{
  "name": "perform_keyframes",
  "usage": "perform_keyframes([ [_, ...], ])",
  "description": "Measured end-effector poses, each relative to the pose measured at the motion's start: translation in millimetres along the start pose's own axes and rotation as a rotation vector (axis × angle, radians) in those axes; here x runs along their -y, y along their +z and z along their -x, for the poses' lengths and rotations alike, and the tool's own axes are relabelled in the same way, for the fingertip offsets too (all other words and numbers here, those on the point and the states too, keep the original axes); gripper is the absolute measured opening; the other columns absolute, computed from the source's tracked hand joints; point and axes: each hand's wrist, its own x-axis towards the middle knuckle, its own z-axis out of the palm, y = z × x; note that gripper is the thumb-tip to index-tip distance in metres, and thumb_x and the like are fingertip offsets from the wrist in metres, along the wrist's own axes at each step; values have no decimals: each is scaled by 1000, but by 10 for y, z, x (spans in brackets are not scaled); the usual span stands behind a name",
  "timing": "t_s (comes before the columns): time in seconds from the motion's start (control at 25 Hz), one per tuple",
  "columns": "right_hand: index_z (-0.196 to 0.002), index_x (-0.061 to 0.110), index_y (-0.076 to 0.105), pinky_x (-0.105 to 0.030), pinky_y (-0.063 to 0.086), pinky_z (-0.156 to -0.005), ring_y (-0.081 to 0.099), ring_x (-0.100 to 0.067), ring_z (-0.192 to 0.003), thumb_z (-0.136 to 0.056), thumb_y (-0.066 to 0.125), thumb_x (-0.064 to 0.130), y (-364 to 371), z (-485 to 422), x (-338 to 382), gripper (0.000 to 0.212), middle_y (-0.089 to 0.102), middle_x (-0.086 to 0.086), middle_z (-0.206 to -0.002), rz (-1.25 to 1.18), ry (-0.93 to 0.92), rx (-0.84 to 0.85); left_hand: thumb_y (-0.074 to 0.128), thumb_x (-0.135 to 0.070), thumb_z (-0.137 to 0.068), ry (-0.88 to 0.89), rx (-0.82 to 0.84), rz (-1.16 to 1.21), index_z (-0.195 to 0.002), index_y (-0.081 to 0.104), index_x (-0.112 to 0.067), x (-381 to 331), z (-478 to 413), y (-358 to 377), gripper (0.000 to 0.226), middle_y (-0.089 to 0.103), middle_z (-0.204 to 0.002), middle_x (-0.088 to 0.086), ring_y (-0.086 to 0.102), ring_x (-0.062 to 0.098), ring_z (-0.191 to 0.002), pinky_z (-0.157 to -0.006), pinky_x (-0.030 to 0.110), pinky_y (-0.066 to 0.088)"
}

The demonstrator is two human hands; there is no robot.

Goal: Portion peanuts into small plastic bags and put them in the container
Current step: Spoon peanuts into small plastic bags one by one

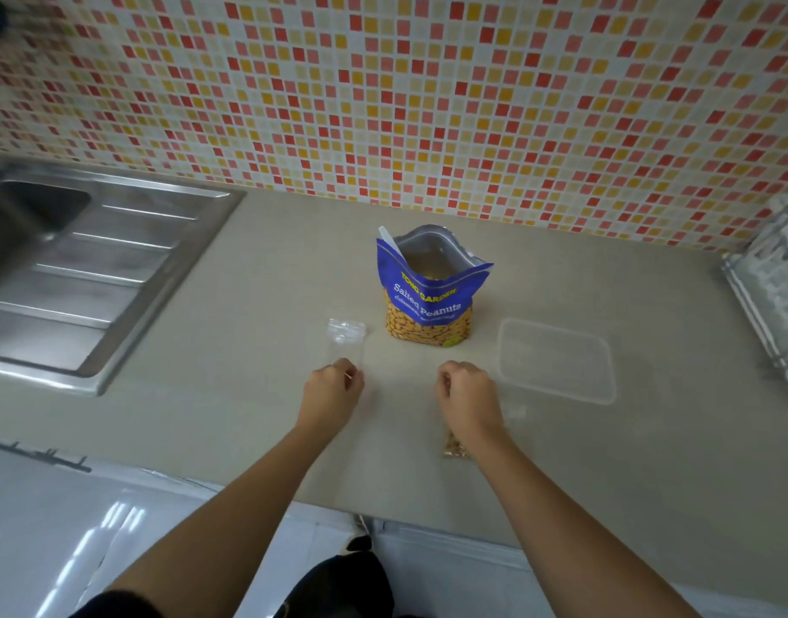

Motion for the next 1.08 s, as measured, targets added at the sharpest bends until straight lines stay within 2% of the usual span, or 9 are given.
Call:
perform_keyframes([
  [0.08,-91,1,63,-39,47,-71,61,-38,-86,-82,52,5,251,-3,147,15,64,-22,-92,-34,-84,56,54,-21,-89,-63,-33,-31,-95,65,-3,165,-157,-101,22,69,-91,18,61,36,-90,-74,34,45],
  [0.2,-122,-4,53,-36,40,-102,50,-34,-121,-88,41,16,598,50,393,41,53,-23,-128,-51,-79,167,57,-27,-88,-172,-35,-35,-104,62,-2,330,-353,-201,30,65,-101,17,59,33,-97,-81,35,45],
  [0.4,-113,-2,63,-44,52,-85,60,-31,-113,-77,35,38,888,178,552,61,62,-18,-122,93,-3,234,67,-30,-79,-285,112,-1,-94,60,-5,327,-530,-172,30,63,-93,11,60,30,-95,-79,35,50],
  [0.56,-122,-1,57,-46,49,-91,55,-30,-120,-79,36,42,947,236,530,65,57,-17,-130,169,-3,158,71,-19,-77,-325,151,22,-95,64,-6,340,-668,-175,23,67,-107,12,60,28,-104,-85,31,48],
  [0.68,-125,0,55,-45,47,-93,53,-30,-122,-79,37,43,963,239,523,65,55,-16,-132,180,-2,142,65,-11,-78,-352,150,73,-91,67,-8,374,-719,-211,13,67,-102,9,61,27,-102,-84,29,50],
  [0.8,-126,0,54,-45,47,-94,53,-29,-123,-79,37,44,960,240,520,66,54,-15,-134,169,13,143,60,-13,-79,-390,152,112,-81,65,-11,403,-723,-254,5,62,-87,5,59,24,-88,-74,27,49],
  [0.96,-127,-1,53,-41,42,-101,51,-31,-124,-79,38,43,979,249,510,66,53,-17,-135,167,8,136,66,-27,-79,-289,140,54,-93,62,-8,363,-723,-217,24,61,-89,4,59,23,-88,-76,30,48],
  [1.04,-126,-1,53,-43,43,-99,51,-31,-124,-79,38,42,988,248,502,66,53,-17,-134,177,4,128,66,-20,-78,-262,164,-15,-88,63,-9,303,-768,-171,15,65,-93,8,61,27,-92,-78,30,48],
  [1.08,-127,-1,53,-43,43,-100,51,-31,-125,-79,38,43,993,249,501,66,53,-17,-134,181,2,122,65,-15,-77,-282,182,-33,-77,63,-12,270,-791,-175,5,65,-89,8,61,27,-89,-76,29,48],
])
